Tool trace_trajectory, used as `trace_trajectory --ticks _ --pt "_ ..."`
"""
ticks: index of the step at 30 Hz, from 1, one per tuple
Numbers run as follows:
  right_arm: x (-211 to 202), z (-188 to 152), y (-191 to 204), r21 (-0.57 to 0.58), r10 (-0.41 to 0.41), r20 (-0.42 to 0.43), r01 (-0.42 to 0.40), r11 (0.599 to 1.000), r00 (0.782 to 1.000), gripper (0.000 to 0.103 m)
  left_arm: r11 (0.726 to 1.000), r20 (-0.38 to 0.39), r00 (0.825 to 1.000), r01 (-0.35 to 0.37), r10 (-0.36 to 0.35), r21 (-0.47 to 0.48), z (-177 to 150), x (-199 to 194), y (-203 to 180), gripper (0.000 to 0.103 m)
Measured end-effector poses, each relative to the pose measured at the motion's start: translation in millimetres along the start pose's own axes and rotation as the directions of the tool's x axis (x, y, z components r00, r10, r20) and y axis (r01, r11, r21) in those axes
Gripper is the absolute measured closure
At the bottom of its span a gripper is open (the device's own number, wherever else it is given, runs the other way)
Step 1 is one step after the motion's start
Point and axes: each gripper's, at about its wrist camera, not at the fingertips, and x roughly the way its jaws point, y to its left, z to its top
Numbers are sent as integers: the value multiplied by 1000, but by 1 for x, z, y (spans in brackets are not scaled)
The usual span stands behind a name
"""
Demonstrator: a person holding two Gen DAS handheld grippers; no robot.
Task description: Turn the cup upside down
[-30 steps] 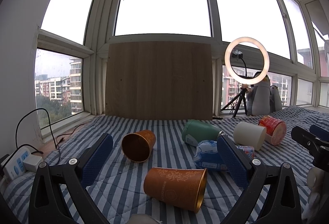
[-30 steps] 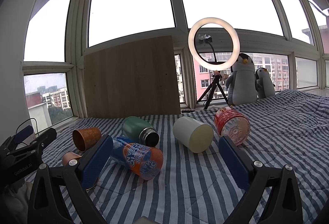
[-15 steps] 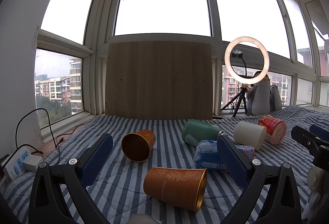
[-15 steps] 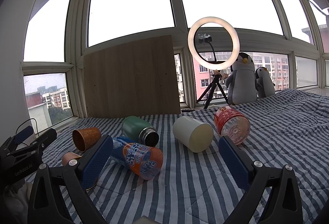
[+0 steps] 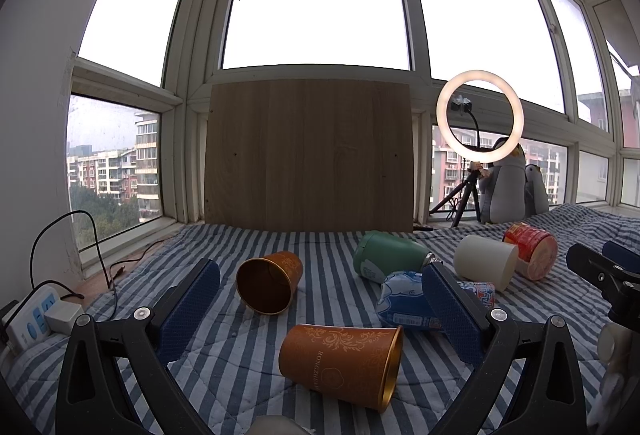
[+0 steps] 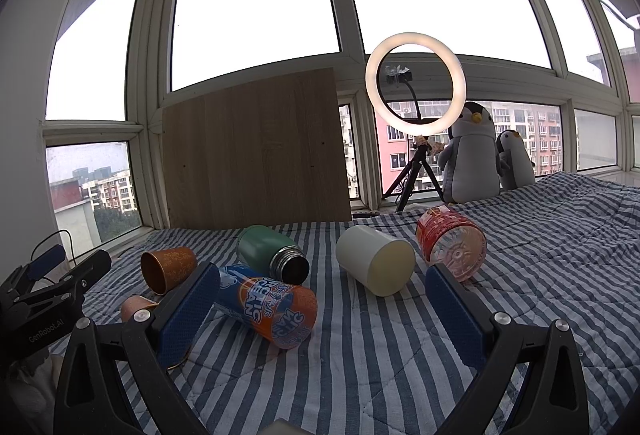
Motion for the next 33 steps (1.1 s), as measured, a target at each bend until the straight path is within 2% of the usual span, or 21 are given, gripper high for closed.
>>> trace_trajectory --ticks 11,17,24,29,33 --pt "2 -1 -1 4 -2 -10 2 1000 1000 2 1000 -9 1000 2 -2 3 -1 1 0 1" --pt "12 -1 -9 40 0 -58 2 999 998 2 1000 -32 999 12 -12 2 -2 6 -1 1" --pt "22 1 -24 113 8 -129 6 994 992 2 999 -80 995 54 -54 3 -1 16 -1 0" --pt "21 3 -33 111 -6 -158 24 993 987 2 993 -154 981 116 -118 -25 3 27 10 0" --pt "21 3 -40 111 -19 -182 39 993 983 2 993 -199 973 121 -118 0 8 35 23 1"
